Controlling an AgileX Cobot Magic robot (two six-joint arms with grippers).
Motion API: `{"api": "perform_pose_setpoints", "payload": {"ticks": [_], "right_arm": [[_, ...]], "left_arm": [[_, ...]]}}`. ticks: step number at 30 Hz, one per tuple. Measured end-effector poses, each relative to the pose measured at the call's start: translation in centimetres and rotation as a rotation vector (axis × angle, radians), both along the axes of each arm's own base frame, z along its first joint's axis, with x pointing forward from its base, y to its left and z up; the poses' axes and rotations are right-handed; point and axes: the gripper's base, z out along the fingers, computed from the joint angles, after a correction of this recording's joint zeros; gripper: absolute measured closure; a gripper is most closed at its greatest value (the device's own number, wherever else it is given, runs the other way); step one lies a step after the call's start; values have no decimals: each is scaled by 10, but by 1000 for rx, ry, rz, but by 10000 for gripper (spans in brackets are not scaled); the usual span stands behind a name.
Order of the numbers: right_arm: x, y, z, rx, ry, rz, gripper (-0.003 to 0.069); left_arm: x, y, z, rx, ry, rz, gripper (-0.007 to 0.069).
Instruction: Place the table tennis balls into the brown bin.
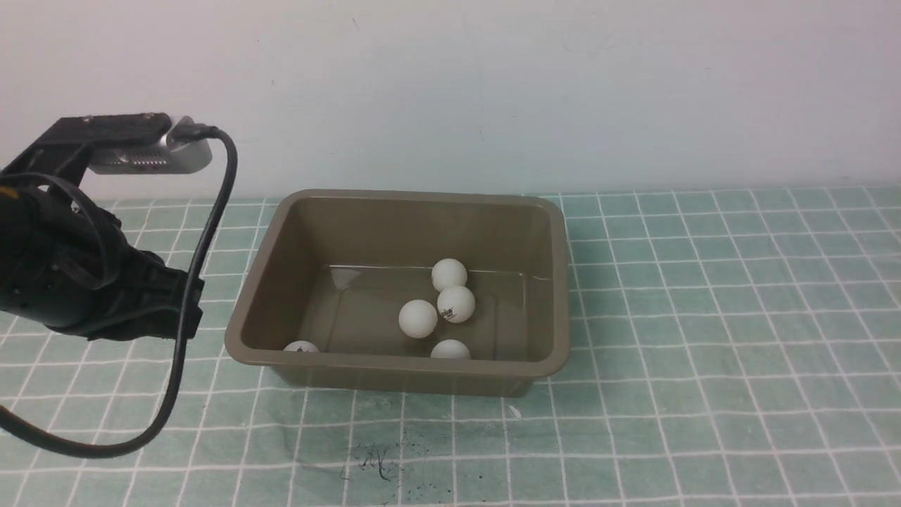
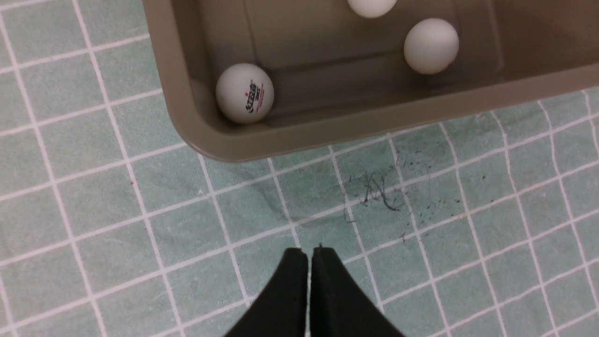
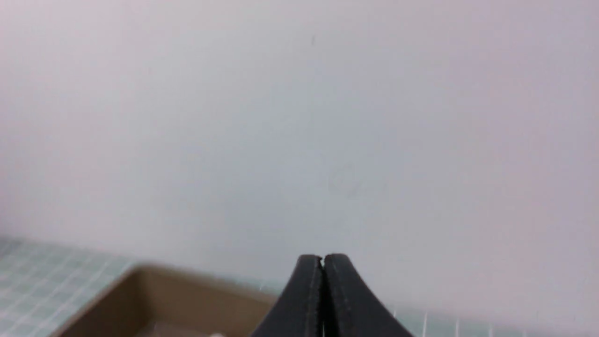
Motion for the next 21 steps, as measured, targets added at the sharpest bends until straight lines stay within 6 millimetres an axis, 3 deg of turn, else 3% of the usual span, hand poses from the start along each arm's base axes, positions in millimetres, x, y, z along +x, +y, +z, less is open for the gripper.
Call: {"api": "perform_pose_setpoints", "payload": {"ticks": [1,3,4,5,8,12,17,21], "right_arm": [[-3,-1,-3,8,-12,-1,672],[-24,-11,-37,50,-105,-20,672],[-26,-12,-42,51,-112,-23,672],[-30,-15,-60,84,-117,-32,672],[-26,-16,-89,135,-84,-44,672],[-19,-14,-102,153,-46,-50,672],[-17,-14,-106,143,-35,-62,672],[-17,-15,-106,131,-37,-69,672]], "left_arm": [[0,0,0,-1,-2,1,629],[3,-1,2,-24,-28,13,629],[3,-1,2,-26,-29,14,629],[4,-2,3,-32,-44,18,629],[6,-3,5,-46,-77,11,629],[-3,-7,9,-66,-150,-41,629],[-46,-9,17,-62,-285,-81,629],[-95,-5,19,-51,-443,-57,629]]}}
